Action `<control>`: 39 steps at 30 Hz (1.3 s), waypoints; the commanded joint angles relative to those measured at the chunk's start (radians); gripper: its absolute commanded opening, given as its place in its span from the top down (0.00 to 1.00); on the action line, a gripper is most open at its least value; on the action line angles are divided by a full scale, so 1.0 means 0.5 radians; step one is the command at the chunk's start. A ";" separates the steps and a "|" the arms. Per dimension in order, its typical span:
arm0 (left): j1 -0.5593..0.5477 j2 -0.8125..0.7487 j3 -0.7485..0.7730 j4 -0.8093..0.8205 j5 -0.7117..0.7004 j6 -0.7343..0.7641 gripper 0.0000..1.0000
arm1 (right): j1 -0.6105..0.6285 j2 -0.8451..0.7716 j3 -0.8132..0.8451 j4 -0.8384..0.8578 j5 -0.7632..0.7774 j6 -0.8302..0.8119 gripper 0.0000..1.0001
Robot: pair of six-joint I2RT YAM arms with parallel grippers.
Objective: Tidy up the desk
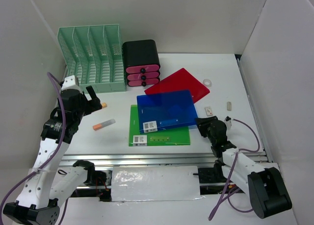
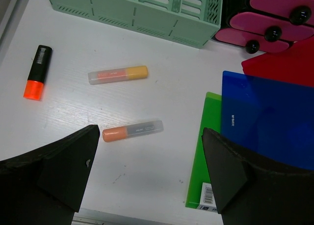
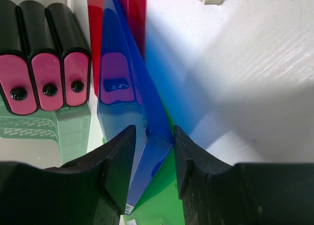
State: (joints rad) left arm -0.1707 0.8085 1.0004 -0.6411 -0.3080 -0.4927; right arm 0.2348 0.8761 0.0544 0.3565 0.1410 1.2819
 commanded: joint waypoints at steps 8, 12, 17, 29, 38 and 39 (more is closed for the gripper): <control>0.007 -0.006 0.015 0.101 0.042 0.062 0.01 | -0.012 0.196 -0.103 0.400 0.016 0.028 1.00; 0.007 -0.006 0.012 0.104 0.045 0.062 0.00 | -0.012 0.205 -0.210 0.624 0.007 0.071 1.00; 0.007 -0.009 0.012 0.116 0.122 0.040 0.00 | -0.016 0.068 -0.228 0.668 -0.116 0.081 1.00; 0.004 -0.058 -0.184 0.180 0.808 -0.606 0.00 | 0.000 -1.003 0.170 -0.430 0.006 0.133 1.00; -0.103 0.012 -0.525 0.478 1.043 -0.916 0.00 | 0.000 -0.927 0.281 -0.449 -0.027 0.240 1.00; -0.131 0.015 -0.556 0.494 1.018 -0.959 0.00 | 0.003 -0.927 0.290 -0.446 -0.012 0.252 1.00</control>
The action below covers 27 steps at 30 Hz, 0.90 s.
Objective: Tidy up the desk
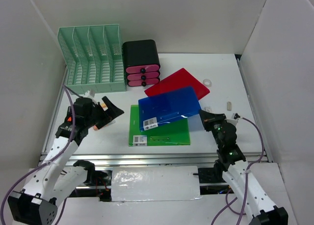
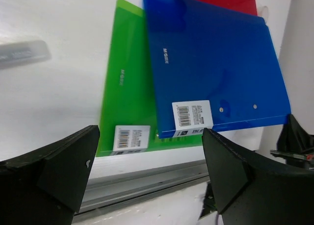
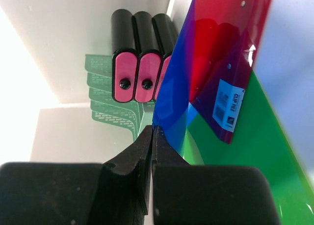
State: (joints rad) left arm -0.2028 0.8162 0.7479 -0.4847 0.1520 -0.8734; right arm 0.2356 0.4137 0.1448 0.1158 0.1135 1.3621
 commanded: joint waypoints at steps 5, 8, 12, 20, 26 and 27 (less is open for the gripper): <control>-0.211 0.137 -0.256 0.429 0.128 -0.541 0.00 | 0.004 0.077 0.216 0.087 0.120 0.105 1.00; -0.272 0.171 -0.333 0.586 0.107 -0.756 0.00 | 0.014 0.169 0.318 0.109 0.138 0.095 1.00; -0.364 0.211 -0.357 0.668 -0.064 -0.953 0.00 | 0.029 0.225 0.318 0.182 0.147 0.147 1.00; -0.521 0.521 -0.392 1.119 -0.166 -1.220 0.01 | 0.084 0.277 0.306 0.293 0.098 0.209 1.00; -0.677 0.773 -0.296 1.129 -0.200 -1.303 0.00 | 0.109 0.274 0.321 0.315 0.120 0.224 1.00; -0.687 0.776 -0.302 1.147 -0.224 -1.330 0.00 | 0.115 0.271 0.327 0.315 0.129 0.221 1.00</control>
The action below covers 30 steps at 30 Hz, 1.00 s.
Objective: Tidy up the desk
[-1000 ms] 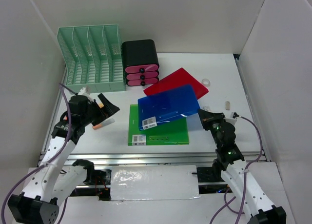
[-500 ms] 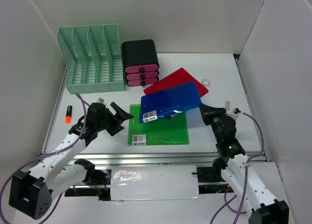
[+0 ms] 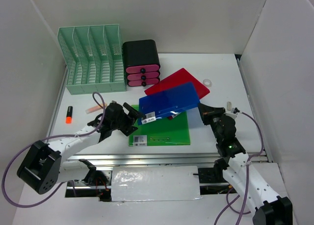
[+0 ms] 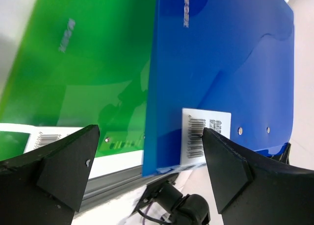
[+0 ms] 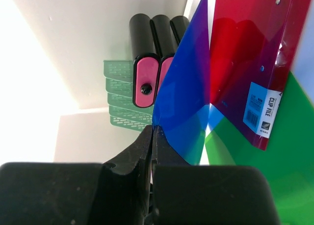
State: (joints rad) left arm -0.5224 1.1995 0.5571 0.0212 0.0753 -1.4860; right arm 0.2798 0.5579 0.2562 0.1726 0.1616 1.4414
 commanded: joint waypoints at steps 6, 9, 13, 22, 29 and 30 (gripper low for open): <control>-0.069 -0.021 0.061 0.175 -0.141 -0.160 0.01 | 0.054 0.016 0.089 0.268 0.011 0.090 1.00; -0.072 0.000 0.082 0.200 -0.141 -0.182 0.02 | 0.103 0.047 0.058 0.336 -0.001 0.127 1.00; -0.069 0.046 0.085 0.255 -0.141 -0.206 0.13 | 0.192 0.074 0.071 0.360 0.054 0.121 1.00; -0.072 -0.156 0.125 0.170 -0.294 -0.163 0.84 | 0.275 -0.020 -0.009 0.376 0.048 0.127 1.00; -0.072 -0.466 0.278 0.022 -0.512 0.100 1.00 | 0.284 -0.174 -0.046 0.403 -0.114 0.038 1.00; -0.075 -0.481 0.303 0.034 -0.525 0.146 1.00 | 0.287 -0.213 -0.055 0.440 -0.145 0.008 0.80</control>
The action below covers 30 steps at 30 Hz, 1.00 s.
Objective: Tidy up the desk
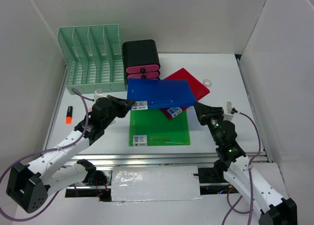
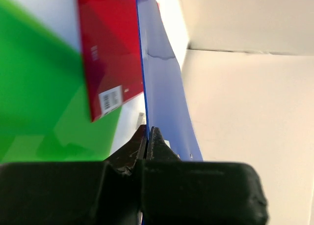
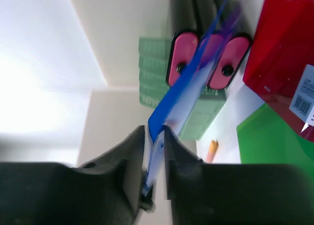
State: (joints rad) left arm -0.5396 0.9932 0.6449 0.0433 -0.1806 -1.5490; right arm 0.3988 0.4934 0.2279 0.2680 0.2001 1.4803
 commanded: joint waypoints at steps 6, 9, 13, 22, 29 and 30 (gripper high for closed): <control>-0.038 -0.198 0.370 0.082 -0.050 0.716 1.00 | 0.052 -0.318 0.118 -0.129 -0.308 -0.355 0.00; -0.038 -0.225 0.609 -0.058 -0.077 0.937 1.00 | 0.049 -0.508 0.139 -0.430 -0.244 -0.396 0.00; -0.041 -0.149 1.046 -0.279 -0.016 1.266 1.00 | 0.049 -0.775 0.179 -0.762 -0.103 -0.497 0.00; -0.038 0.060 1.832 -0.797 0.140 1.925 1.00 | 0.046 -0.708 0.440 -1.187 0.149 -0.767 0.00; -0.038 0.311 2.661 -1.549 -0.469 2.395 1.00 | 0.049 -0.695 0.575 -1.266 0.262 -0.966 0.00; -0.038 0.312 2.738 -1.577 -0.546 2.429 1.00 | 0.046 -0.692 0.602 -1.266 0.272 -0.985 0.00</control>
State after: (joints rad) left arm -0.5606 1.1587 1.8954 -0.6319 -0.2771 -0.4728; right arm 0.4194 0.1402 0.4606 -0.3416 0.2810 1.0607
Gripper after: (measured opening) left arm 0.066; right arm 0.996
